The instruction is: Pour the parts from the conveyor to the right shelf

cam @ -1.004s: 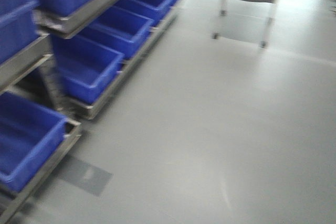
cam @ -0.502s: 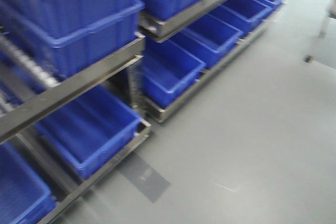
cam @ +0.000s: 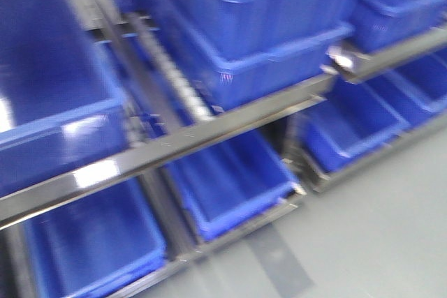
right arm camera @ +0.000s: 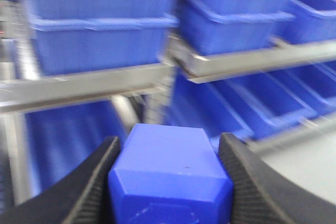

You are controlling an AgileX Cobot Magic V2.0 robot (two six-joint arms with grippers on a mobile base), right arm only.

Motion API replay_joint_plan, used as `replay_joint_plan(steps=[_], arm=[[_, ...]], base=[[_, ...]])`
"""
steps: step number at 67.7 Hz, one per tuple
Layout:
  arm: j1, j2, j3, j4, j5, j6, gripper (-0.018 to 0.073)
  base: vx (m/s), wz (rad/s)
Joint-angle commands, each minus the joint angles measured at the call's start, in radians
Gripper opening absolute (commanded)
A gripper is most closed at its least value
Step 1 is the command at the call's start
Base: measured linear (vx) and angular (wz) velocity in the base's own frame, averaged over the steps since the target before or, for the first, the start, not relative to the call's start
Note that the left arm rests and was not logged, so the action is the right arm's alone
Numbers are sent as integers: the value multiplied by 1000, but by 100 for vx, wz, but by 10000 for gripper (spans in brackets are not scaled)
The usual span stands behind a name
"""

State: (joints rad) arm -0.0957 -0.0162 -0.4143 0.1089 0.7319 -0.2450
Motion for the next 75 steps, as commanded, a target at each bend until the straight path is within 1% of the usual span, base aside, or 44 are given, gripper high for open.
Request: replay_joint_plan(steps=[1,20,34,75], arm=[[-2,-12,-23,2,-87,-3,-6],[-2,-12,-23,2,-87,-3,-6],[-2,-12,-23,2,-87,-3,-6],[-2,-12,-23,2,-87,-3,-6]], base=[[15,65],[17,65],[19,48],[20,22]])
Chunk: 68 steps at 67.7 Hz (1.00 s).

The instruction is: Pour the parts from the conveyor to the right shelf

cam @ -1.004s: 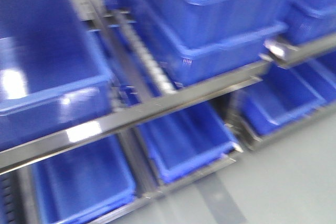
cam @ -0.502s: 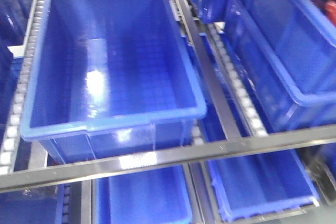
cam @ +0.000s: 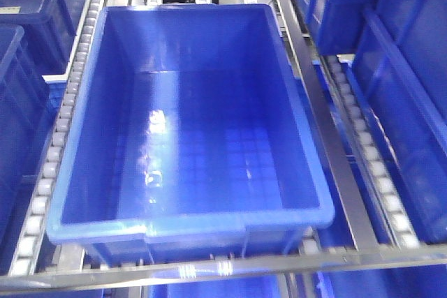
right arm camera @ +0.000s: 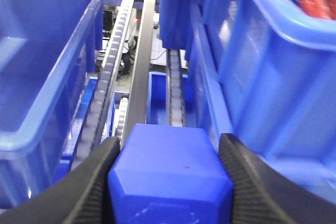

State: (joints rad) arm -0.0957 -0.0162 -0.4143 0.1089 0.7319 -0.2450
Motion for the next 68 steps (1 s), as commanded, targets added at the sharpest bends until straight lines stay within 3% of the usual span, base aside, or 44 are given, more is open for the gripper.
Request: replay_joint_plan(steps=[1,68], arm=[[-2,-12,-23,2,-87,-3,-6],[-2,-12,-23,2,-87,-3,-6]], base=[[17,12],[10,6]])
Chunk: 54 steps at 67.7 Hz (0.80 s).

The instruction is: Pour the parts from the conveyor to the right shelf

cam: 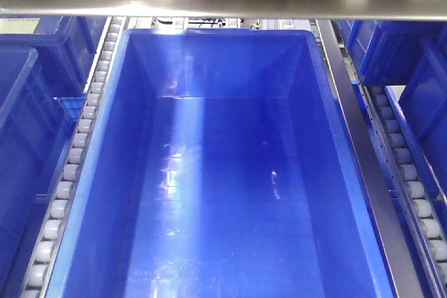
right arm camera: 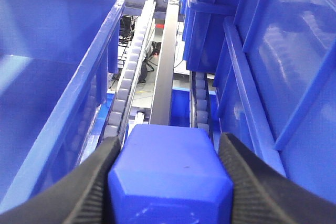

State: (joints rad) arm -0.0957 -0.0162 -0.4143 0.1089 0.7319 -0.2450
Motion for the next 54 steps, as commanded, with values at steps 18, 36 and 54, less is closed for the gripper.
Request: replay_joint_plan(steps=[18,36,54], arm=[[-2,-12,-23,2,-87,-3,-6],[-2,-12,-23,2,-87,-3,-6],[-2,-12,-23,2,-87,-3,-6]], base=[[0,0],[0,0],[0,0]])
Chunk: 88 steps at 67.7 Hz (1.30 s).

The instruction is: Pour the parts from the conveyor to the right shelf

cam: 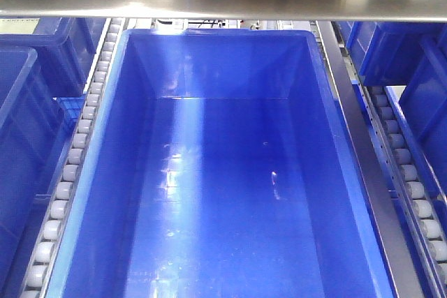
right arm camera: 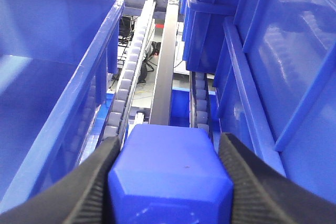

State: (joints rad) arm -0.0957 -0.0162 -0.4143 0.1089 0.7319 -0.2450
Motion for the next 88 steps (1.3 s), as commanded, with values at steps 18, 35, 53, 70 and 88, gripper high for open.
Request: replay_joint_plan(steps=[18,35,53,70,88], arm=[[-2,-12,-23,8,-87,-2,-6],[-2,1,-23,46,-110,-27,-6],[-2,188,-56,184,-145,-119,-6],[88,409,-180,162,-133,-115,-6],[213,705,-332,149,-94,-107,-6]], base=[[0,0],[0,0],[0,0],[0,0],[0,0]])
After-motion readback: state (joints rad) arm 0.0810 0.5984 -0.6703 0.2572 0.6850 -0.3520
